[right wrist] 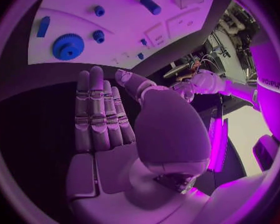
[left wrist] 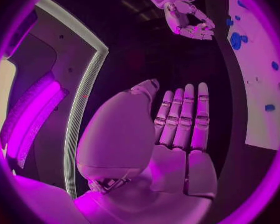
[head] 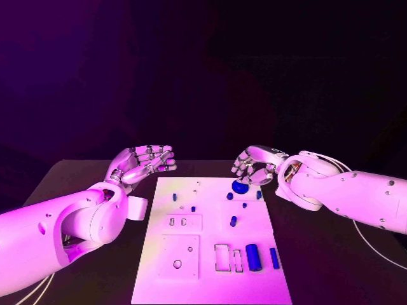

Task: Assemble the parts on the task board

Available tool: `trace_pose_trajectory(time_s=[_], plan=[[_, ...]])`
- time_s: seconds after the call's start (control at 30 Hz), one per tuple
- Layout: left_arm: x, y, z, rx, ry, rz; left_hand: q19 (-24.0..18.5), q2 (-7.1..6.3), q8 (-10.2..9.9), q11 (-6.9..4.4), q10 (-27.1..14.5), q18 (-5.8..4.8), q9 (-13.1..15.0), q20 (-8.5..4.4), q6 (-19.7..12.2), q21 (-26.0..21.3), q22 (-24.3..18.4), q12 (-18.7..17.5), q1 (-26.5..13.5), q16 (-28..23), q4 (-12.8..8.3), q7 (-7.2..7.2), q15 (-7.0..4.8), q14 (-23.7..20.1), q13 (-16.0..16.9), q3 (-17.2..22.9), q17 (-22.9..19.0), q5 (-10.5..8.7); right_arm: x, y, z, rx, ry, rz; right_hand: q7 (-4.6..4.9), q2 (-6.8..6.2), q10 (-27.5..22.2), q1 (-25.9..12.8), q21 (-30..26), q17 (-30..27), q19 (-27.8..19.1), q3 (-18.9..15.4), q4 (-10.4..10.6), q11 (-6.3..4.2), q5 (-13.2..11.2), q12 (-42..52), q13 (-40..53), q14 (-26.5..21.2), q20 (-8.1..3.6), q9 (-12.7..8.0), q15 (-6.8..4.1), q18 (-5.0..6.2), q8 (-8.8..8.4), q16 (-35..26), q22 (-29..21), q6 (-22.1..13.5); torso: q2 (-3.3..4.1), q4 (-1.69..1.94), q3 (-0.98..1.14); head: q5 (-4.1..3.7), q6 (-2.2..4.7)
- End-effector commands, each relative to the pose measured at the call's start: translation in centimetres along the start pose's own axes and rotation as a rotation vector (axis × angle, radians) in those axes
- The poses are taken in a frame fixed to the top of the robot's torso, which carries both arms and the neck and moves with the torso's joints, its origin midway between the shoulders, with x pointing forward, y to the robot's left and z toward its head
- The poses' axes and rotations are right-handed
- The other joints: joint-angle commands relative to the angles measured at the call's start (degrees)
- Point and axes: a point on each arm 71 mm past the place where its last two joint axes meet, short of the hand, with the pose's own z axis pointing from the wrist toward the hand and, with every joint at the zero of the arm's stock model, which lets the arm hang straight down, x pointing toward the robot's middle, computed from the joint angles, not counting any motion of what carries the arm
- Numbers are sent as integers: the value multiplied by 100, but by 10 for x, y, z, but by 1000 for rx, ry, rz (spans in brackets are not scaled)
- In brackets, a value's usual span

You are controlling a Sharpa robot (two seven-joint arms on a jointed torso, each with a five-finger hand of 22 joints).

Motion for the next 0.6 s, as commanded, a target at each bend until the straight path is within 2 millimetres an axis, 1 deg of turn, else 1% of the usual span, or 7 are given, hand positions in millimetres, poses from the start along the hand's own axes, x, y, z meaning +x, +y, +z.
trace_pose_trajectory(time_s=[0.03,0.2,0.27,0.3,0.33,0.43,0.6], plan=[[6,-5,-3,9,51,-8,30,-64,13,1,21,73,9,0,17,13,1,-45,-10,-8,-11,60,4,-10,0,41,8,-28,4,3,1,15,44,-179,-61,-120,-74,-51,374,421,154,-82,44,-52,14,-21,17,198,-108,30,-50,52,-72,544,250,15,120,38,-25,-39,-7],[9,-10,-7,6,62,-30,31,-79,8,7,16,70,11,0,8,11,-4,-70,-10,-36,-14,64,13,-48,-5,57,17,-29,5,6,2,18,51,-218,-93,-176,-264,-82,903,1251,264,-168,201,-64,-11,-14,77,261,-148,116,-54,56,-174,1755,657,22,198,64,-50,-70,-9],[10,-12,-8,3,63,-45,31,-85,5,10,14,69,12,0,4,10,-5,-77,-13,-44,-13,66,16,-59,-6,60,20,-30,6,7,3,21,59,-230,-104,-201,-348,-67,1186,2208,332,-240,288,-55,-13,-13,140,386,-152,177,-53,60,-218,2856,893,25,230,77,-59,-84,-6],[10,-13,-9,2,63,-50,30,-89,3,12,11,69,12,1,-1,9,-7,-84,-16,-50,-12,68,18,-66,-7,62,23,-31,6,7,3,22,63,-234,-102,-189,-363,-61,1214,2315,334,-243,301,-62,-9,-16,147,396,-148,186,-52,56,-219,2970,919,32,246,83,-62,-87,-2],[10,-14,-9,1,63,-53,30,-92,0,14,9,68,12,1,-4,9,-8,-89,-19,-54,-11,70,20,-71,-8,64,25,-32,7,7,4,23,66,-236,-103,-203,-413,-61,1327,2835,390,-287,326,-68,-19,-18,163,511,-151,200,-47,57,-236,3459,1024,20,260,88,-63,-86,-6],[10,-16,-11,0,64,-61,28,-96,-2,16,6,67,12,2,-9,7,-9,-96,-23,-59,-9,72,23,-78,-9,66,28,-33,9,9,5,24,80,-242,-102,-190,-451,-31,1961,3629,711,-338,381,-62,-15,-11,211,643,-151,236,-45,-52,-259,4187,1837,18,293,101,-65,-90,-12],[10,-18,-12,-1,65,-65,26,-100,-5,19,3,66,12,4,-15,4,-12,-105,-31,-67,-6,75,26,-89,-10,68,31,-34,13,10,6,28,105,-248,-106,-181,-481,13,2679,4383,1034,-365,458,-63,-6,23,257,721,-139,287,-42,-178,-290,4864,2779,15,333,118,-75,-113,-15]])
